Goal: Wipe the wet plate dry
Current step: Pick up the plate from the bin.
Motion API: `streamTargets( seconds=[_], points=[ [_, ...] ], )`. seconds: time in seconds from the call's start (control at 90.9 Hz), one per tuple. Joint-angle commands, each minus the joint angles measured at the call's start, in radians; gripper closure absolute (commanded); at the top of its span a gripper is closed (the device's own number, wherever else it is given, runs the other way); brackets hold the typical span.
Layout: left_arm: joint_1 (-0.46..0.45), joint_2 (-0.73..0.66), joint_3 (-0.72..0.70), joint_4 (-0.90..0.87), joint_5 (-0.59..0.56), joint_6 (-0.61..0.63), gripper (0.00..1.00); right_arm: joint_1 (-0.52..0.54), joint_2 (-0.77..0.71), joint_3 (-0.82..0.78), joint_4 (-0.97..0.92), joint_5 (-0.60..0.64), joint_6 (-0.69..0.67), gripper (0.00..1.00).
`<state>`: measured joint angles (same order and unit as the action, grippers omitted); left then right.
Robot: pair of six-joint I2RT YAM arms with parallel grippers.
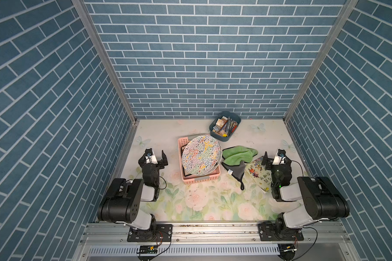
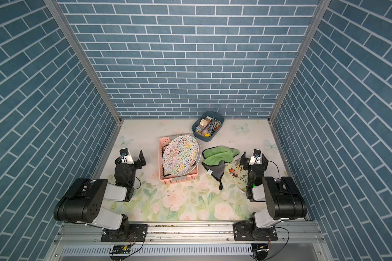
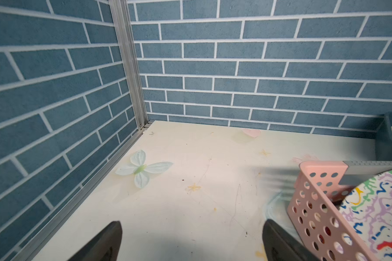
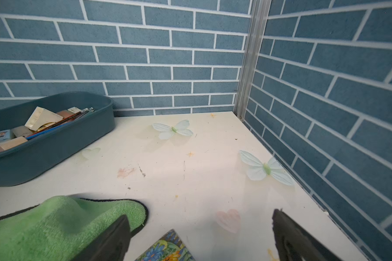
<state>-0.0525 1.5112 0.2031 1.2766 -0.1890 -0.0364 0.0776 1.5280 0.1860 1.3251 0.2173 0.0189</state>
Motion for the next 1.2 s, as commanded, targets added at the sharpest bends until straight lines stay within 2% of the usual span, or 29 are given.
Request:
streamTargets(
  seconds=[0.0,0.319,0.374,0.407,0.451,0.495,0.55,0.594,0.638,0.671,0.737,0.781,0.825,0.924,1.034,1.188],
  points=[
    [0.002,0.001,0.002,0.015,0.009,0.009,0.00,0.002,0.004,0.001,0.022,0.017,-0.023,0.01],
    [0.003,0.000,0.000,0.015,0.008,0.008,0.00,0.001,0.001,0.000,0.022,0.012,-0.023,0.00],
    [0.003,0.000,0.001,0.015,0.008,0.007,0.00,-0.004,-0.037,0.005,-0.025,0.037,-0.007,0.01],
    [0.003,0.000,0.002,0.012,0.009,0.007,0.00,-0.012,-0.056,0.008,-0.023,0.002,-0.014,0.01],
    [0.004,0.002,0.003,0.012,0.010,0.005,0.00,0.005,-0.139,0.043,-0.162,0.029,-0.025,0.02],
    [0.005,-0.001,-0.001,0.021,0.005,0.006,0.00,0.022,-0.235,0.113,-0.361,0.108,-0.004,0.02],
    [0.001,-0.063,0.032,-0.073,0.003,0.011,0.00,0.018,-0.352,0.249,-0.670,0.168,0.217,0.01],
    [-0.009,-0.172,0.124,-0.328,-0.002,0.005,0.00,0.014,-0.390,0.337,-0.860,0.100,0.323,0.02],
    [-0.016,-0.269,0.227,-0.567,-0.030,-0.098,0.00,0.014,-0.405,0.437,-1.035,-0.058,0.394,0.05],
    [-0.020,-0.321,0.287,-0.719,-0.024,-0.194,0.00,0.014,-0.397,0.515,-1.125,-0.238,0.435,0.08],
    [-0.049,-0.382,0.402,-0.917,-0.004,-0.362,0.00,0.018,-0.365,0.615,-1.249,-0.494,0.542,0.12],
    [-0.080,-0.400,0.456,-1.022,0.017,-0.449,0.00,0.030,-0.342,0.649,-1.280,-0.613,0.606,0.16],
    [-0.121,-0.411,0.488,-1.085,0.050,-0.479,0.00,0.056,-0.320,0.667,-1.273,-0.695,0.657,0.19],
    [-0.224,-0.408,0.536,-1.197,0.046,-0.502,0.00,0.155,-0.265,0.735,-1.274,-0.734,0.677,0.19],
    [-0.262,-0.376,0.567,-1.273,0.076,-0.513,0.00,0.248,-0.164,0.817,-1.301,-0.703,0.662,0.24],
    [-0.265,-0.359,0.554,-1.312,0.053,-0.513,0.00,0.355,-0.010,0.902,-1.331,-0.677,0.644,0.42]
  ],
)
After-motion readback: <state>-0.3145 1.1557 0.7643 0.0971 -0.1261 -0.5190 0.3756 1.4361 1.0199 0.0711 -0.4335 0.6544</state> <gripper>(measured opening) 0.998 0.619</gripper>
